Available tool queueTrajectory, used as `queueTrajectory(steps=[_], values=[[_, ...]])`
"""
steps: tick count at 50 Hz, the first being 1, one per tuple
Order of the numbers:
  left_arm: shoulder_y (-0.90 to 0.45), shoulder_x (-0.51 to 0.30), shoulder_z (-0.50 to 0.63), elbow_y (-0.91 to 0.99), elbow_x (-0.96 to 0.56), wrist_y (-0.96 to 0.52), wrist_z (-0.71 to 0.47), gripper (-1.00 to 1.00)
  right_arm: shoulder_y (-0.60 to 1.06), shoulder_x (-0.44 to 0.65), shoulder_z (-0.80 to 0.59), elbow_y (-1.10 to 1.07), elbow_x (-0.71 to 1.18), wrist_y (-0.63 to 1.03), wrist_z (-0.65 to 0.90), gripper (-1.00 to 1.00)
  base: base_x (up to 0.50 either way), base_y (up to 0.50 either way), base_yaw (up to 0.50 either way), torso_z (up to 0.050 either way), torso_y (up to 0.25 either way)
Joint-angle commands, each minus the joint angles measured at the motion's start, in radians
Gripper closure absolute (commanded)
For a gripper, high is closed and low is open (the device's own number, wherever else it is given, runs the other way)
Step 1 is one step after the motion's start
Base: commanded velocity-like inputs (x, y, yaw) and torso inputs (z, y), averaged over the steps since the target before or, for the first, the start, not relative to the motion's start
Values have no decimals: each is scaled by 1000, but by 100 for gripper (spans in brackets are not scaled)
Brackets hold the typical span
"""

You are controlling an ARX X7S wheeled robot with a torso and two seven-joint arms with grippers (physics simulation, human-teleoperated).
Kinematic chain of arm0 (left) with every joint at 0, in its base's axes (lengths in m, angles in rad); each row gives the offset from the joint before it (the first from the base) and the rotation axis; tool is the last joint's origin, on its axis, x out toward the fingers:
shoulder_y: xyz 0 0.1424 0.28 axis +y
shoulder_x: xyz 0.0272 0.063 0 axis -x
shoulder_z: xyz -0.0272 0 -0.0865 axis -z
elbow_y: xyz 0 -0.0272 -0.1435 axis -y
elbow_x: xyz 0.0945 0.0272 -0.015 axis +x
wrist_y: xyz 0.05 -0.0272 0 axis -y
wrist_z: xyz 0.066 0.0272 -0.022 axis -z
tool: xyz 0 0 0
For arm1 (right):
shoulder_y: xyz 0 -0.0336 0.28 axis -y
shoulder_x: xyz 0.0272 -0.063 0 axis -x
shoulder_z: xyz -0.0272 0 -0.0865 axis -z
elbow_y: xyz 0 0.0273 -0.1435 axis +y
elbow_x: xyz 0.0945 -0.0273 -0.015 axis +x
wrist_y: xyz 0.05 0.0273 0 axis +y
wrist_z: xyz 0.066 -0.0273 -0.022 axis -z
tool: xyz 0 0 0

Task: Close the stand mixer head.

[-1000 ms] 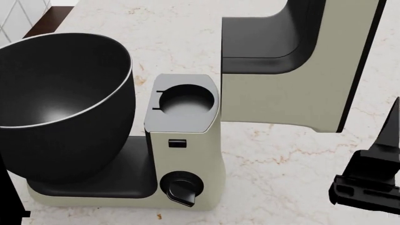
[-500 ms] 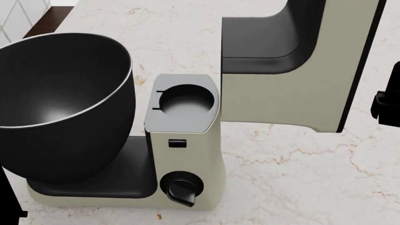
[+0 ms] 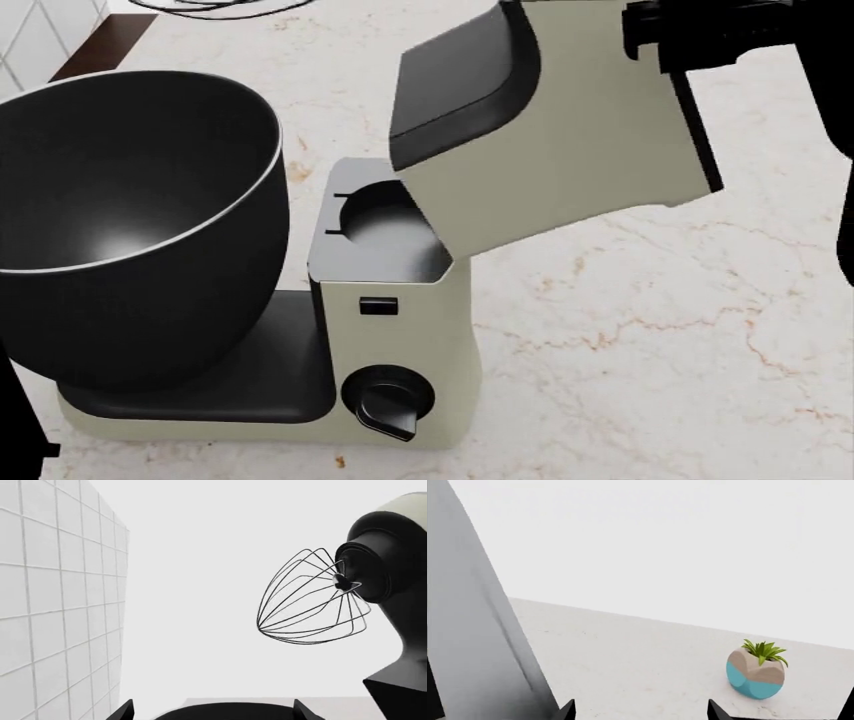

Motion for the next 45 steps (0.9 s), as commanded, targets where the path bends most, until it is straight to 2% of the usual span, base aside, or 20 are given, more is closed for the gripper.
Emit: queueTrajectory(steps=[1,11,18,22,26,31,45], values=[[3,9,-17,-2,26,5,11,-100,94,-266,-95,178,-58,82,-240,-100,11,0,5,0,0],[29,-19,-54,2,-7,54,14,-100,172,-579,-333,437,-236,141,-447,-100,8,0,4,0,0],[54,-52,-88,17,-41,92,10,-100,141,-785,-498,629,-291,183,-664,-100,3,0,-1,0,0],[48,-74,-111,32,-78,92,-12,-100,97,-859,-599,669,-283,240,-786,-100,14,0,5,0,0],[45,-90,-117,36,-91,102,-32,-100,78,-863,-725,666,-192,217,-768,-100,15,2,11,0,0],[30,-94,-93,30,-86,103,-38,-100,77,-862,-779,679,-153,183,-781,-100,14,5,11,0,0],[33,-126,-72,29,-84,138,-69,-100,63,-844,-779,652,-136,178,-762,-100,12,8,13,0,0]])
